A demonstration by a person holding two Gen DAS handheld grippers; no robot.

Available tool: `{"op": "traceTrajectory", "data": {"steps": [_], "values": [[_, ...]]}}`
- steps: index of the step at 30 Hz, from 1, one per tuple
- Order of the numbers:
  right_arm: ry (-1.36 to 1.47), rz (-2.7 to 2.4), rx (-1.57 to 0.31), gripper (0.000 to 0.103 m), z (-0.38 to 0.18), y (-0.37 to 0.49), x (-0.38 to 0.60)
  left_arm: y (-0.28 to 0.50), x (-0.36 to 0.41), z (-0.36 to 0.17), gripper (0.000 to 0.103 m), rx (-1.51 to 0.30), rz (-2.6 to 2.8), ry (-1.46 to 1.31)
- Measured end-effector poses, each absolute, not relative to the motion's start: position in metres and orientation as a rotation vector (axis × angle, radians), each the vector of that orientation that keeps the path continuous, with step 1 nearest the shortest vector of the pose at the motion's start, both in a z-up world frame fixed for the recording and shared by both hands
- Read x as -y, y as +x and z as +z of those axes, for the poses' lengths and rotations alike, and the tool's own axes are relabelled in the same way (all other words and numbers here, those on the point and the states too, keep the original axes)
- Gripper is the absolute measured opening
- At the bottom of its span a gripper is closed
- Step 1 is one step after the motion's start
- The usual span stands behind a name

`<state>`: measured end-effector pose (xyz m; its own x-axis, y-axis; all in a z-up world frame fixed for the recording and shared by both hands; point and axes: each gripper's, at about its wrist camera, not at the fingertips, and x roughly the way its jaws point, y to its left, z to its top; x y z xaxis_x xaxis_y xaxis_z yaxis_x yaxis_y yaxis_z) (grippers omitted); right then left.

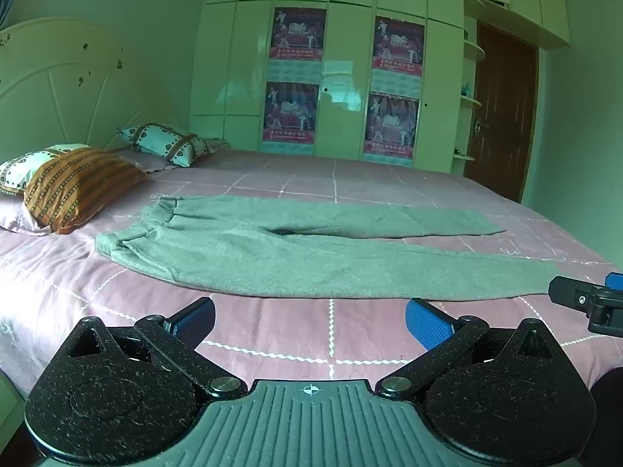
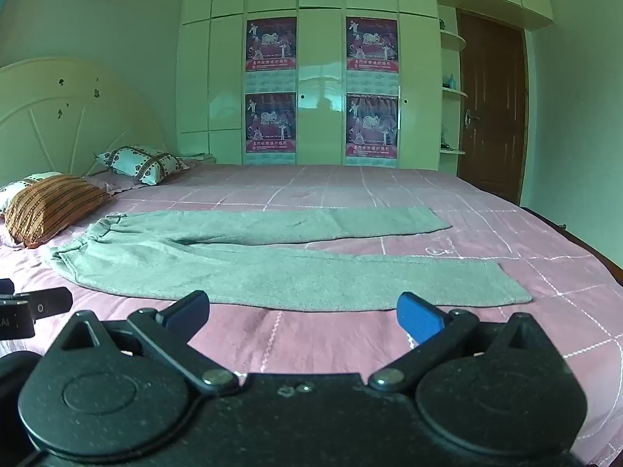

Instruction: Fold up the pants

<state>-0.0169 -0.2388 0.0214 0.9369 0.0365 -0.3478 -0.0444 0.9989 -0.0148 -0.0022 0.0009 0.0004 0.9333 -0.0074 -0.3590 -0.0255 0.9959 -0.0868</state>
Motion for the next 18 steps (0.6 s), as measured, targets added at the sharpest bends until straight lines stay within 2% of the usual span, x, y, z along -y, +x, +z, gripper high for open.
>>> {"op": "traceTrajectory", "data": {"steps": [18], "values": [[-0.015,0.042,-0.361,0.097,0.02,-0.016,0.239,-0.001,0.005,-0.002,0.103,-0.39,0.006,-0.063]]}}
